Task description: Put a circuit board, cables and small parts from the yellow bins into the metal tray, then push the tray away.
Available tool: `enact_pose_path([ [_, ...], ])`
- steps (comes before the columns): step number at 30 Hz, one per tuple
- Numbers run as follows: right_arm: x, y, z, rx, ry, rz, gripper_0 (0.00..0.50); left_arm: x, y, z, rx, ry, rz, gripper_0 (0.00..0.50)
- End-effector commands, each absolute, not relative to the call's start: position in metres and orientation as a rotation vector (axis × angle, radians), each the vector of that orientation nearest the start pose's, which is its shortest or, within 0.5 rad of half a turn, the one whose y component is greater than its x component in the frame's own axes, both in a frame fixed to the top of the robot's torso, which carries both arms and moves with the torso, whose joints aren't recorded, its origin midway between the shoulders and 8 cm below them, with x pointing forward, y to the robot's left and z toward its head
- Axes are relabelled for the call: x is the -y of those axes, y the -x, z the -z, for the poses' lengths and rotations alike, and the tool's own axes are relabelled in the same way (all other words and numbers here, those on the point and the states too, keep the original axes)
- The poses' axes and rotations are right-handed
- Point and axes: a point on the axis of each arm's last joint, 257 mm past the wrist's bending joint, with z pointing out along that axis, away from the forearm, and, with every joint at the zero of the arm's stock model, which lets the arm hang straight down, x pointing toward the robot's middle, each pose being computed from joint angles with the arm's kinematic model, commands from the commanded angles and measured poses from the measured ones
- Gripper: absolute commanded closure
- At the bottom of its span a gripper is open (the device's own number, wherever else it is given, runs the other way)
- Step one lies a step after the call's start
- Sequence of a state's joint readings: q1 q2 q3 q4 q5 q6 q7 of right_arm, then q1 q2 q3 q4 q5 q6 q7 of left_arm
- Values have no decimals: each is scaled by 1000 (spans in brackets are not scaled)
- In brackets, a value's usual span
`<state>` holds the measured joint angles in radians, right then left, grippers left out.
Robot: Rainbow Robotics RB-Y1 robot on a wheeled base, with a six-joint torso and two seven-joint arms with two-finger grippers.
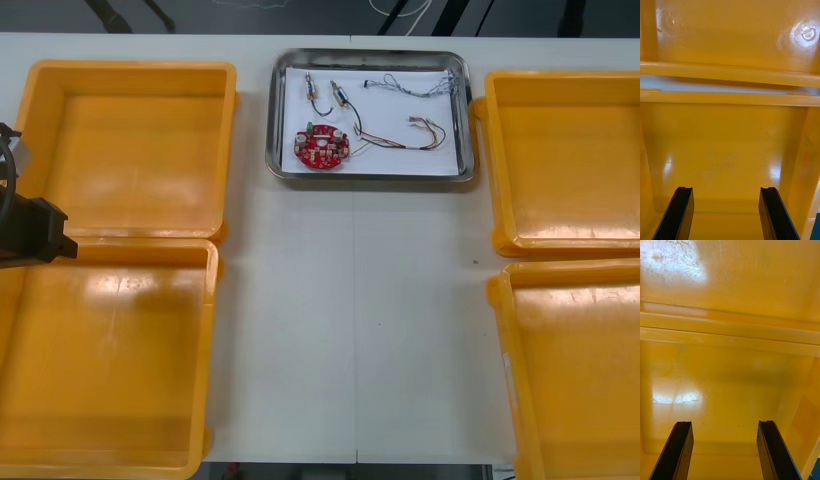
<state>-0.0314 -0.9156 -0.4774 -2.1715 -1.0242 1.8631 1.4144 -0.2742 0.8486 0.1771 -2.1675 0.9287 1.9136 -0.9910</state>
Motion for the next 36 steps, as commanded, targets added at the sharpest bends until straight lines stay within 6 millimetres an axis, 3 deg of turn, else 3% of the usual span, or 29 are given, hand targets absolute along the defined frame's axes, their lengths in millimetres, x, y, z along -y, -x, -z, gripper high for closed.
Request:
enact_pose_path([
  [1, 423, -344, 138, -2663, 41, 59, 0, -339, -384, 148, -2684, 121, 52, 0],
  [36, 423, -344, 138, -2663, 41, 59, 0, -339, -384, 148, -2684, 121, 52, 0],
])
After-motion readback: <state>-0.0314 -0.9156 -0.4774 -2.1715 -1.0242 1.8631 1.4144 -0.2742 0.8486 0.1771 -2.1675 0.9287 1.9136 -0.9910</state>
